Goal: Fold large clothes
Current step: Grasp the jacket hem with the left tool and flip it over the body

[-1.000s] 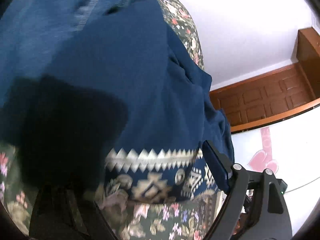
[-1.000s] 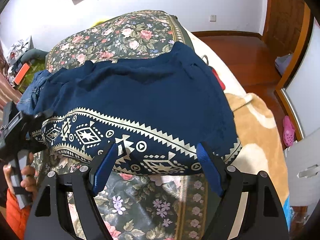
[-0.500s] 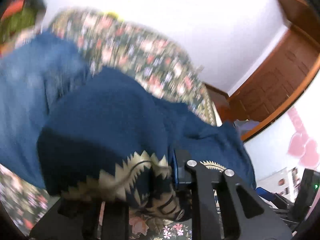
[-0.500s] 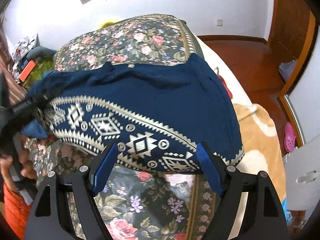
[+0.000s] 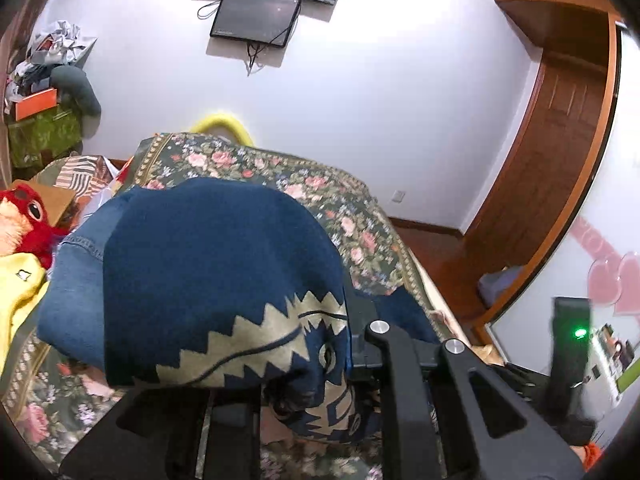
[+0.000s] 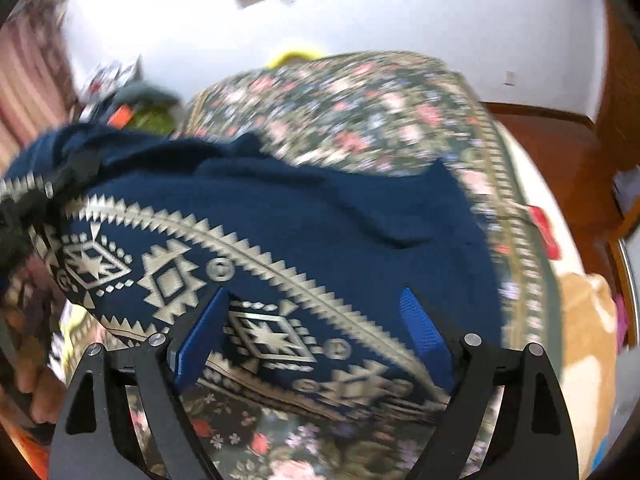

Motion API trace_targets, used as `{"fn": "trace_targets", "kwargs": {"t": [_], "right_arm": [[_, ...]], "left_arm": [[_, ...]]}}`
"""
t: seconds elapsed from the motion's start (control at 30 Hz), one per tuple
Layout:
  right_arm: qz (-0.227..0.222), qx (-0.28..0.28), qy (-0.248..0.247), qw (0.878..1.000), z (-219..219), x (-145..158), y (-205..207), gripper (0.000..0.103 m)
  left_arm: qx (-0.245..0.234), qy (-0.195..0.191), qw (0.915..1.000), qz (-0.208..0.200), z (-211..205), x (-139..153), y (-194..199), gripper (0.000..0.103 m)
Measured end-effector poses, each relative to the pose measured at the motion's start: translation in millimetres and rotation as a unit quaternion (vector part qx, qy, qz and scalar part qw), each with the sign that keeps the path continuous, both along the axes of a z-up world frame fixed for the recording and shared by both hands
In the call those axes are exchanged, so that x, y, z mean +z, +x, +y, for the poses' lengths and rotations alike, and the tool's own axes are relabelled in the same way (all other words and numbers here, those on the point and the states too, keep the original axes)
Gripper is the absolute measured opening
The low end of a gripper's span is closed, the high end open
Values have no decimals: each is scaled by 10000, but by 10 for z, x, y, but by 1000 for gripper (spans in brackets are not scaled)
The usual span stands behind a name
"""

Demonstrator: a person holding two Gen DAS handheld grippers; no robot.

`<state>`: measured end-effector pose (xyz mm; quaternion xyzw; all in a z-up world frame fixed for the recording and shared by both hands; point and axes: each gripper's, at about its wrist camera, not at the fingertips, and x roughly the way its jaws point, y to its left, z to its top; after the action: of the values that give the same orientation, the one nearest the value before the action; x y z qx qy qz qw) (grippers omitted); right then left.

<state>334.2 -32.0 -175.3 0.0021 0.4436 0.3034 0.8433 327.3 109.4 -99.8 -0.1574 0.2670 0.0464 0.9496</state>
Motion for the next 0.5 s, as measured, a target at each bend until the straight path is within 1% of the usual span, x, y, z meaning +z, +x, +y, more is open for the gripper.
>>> {"fn": "trace_targets", "kwargs": {"t": [0.07, 0.1, 0.17, 0.23, 0.3, 0.33, 0.37, 0.43, 0.47, 0.5], "right_arm": [[-30, 90, -199, 9998, 175, -139, -38, 86], [27, 156, -238, 9996, 242, -217, -46, 86], [279, 288, -253, 9989, 316, -384, -25, 86], [555, 301, -273, 9976, 326, -543, 28, 86], [715, 367, -265, 9964, 272, -608, 52, 86], [711, 419, -251, 9963, 240, -593, 44, 86], [688, 455, -217, 9964, 186, -561, 28, 86], [619, 408, -122, 9972, 12, -468, -2, 86], [567, 336, -98, 9978, -56, -440, -30, 86], [453, 168, -85, 9988, -226, -386, -66, 86]], "left_arm": [[-36, 152, 9998, 149, -3, -58, 38, 16], [-21, 290, 9992, 291, -32, -99, 65, 16], [-3, 354, 9981, 512, -42, -205, 122, 16], [-36, 332, 9974, 644, -49, -331, 182, 16], [-94, 451, 9964, 714, -155, -392, 223, 16], [-131, 660, 9952, 713, -244, -397, 248, 16], [-180, 965, 9928, 692, -360, -390, 271, 16], [-351, 1384, 9875, 664, -547, -375, 322, 16], [-498, 1546, 9846, 653, -650, -365, 385, 16], [-589, 1617, 9829, 647, -717, -372, 419, 16]]}}
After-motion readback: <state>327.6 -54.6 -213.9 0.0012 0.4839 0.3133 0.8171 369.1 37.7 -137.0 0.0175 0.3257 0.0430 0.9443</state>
